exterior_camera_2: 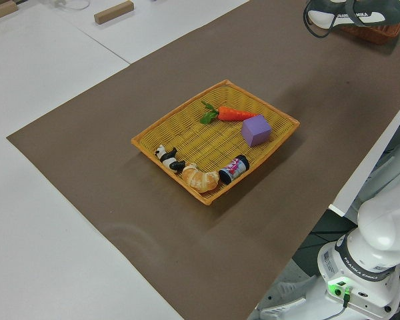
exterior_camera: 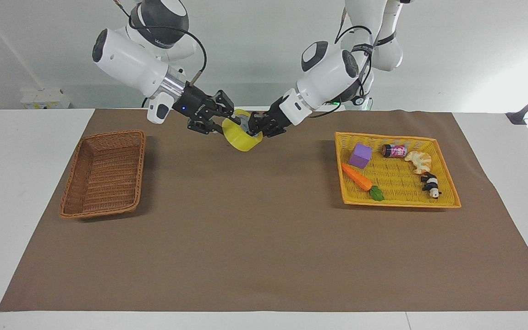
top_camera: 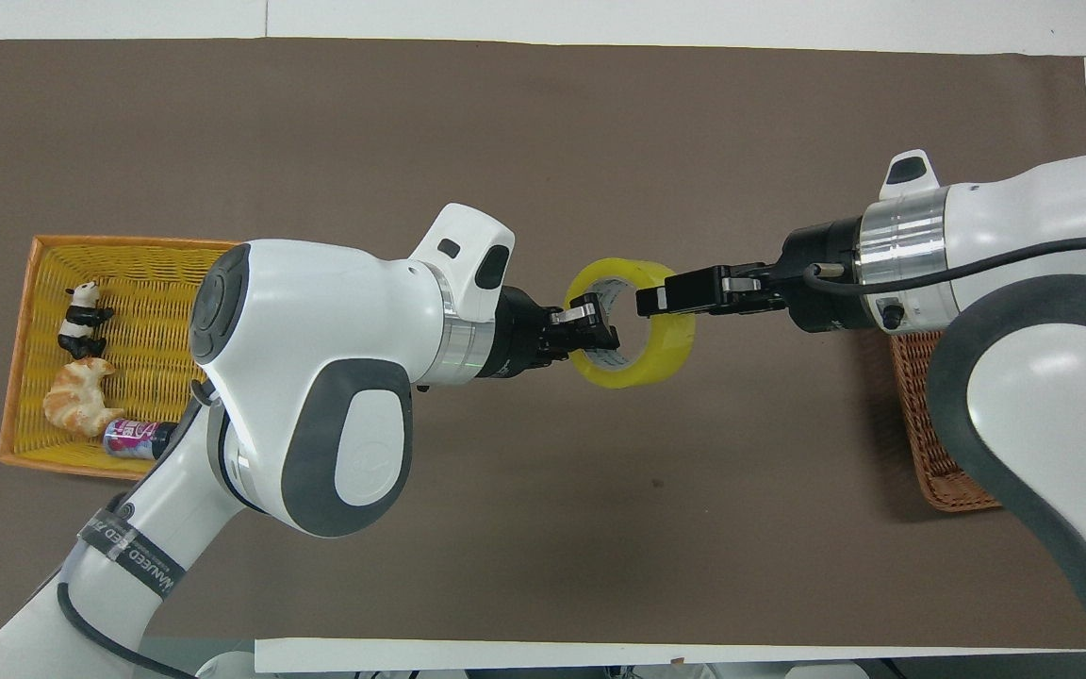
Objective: Move tape to another basket
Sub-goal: 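Grasp the tape with the right gripper while the left gripper releases it, then carry the tape into the wicker basket while the left gripper withdraws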
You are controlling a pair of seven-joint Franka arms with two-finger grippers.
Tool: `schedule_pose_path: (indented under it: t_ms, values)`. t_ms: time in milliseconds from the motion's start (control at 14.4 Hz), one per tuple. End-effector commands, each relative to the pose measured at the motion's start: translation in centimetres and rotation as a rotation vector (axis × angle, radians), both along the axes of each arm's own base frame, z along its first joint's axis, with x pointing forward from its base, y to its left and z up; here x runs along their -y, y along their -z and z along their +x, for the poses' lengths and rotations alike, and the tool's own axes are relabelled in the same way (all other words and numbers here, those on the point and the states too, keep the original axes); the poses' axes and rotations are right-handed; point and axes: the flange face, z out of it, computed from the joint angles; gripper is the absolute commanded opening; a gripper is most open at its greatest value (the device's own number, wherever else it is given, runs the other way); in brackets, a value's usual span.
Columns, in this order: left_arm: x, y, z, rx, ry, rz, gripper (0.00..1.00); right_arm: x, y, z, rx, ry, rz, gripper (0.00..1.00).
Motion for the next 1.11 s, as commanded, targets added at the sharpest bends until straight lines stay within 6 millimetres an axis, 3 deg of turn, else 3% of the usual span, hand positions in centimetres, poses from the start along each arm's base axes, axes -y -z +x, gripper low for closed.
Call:
schedule_pose_path:
  t_ms: [0, 70, 209, 348, 557, 697, 905, 1045]
  values:
    - [-1.1, -1.7, -0.4, -0.030, 0.019, 0.031, 0.81, 1.2, -0.4, -0.3, 0.009, -0.026, 0.014, 0.00]
    - [-2.0, -2.8, -0.5, -0.041, 0.039, 0.045, 0.88, 1.5, -0.4, -0.2, 0.010, -0.022, 0.015, 0.00]
    - [-5.7, -5.5, 0.0, -0.067, 0.044, 0.070, 0.99, 2.6, -0.6, 0.1, 0.007, -0.006, 0.017, 0.00]
    - [-10.4, -7.0, 0.8, -0.079, 0.070, 0.157, 0.99, 7.0, -0.5, 0.7, -0.018, 0.053, 0.022, 0.00]
    - [-18.8, -6.4, 2.8, -0.099, 0.085, 0.361, 0.99, 15.2, 0.0, 0.7, -0.065, 0.127, 0.042, 0.00]
    - [-24.5, -5.8, 3.9, -0.101, 0.131, 0.468, 0.99, 22.4, 0.1, -0.2, -0.052, 0.163, 0.025, 0.00]
    - [-32.6, -6.6, 5.4, -0.023, 0.186, 0.587, 0.99, 32.0, 2.6, -1.9, -0.019, 0.064, -0.038, 0.00]
    - [-37.9, -7.2, 6.3, 0.043, 0.249, 0.616, 1.00, 36.5, 4.1, -3.1, -0.002, 0.008, -0.079, 0.00]
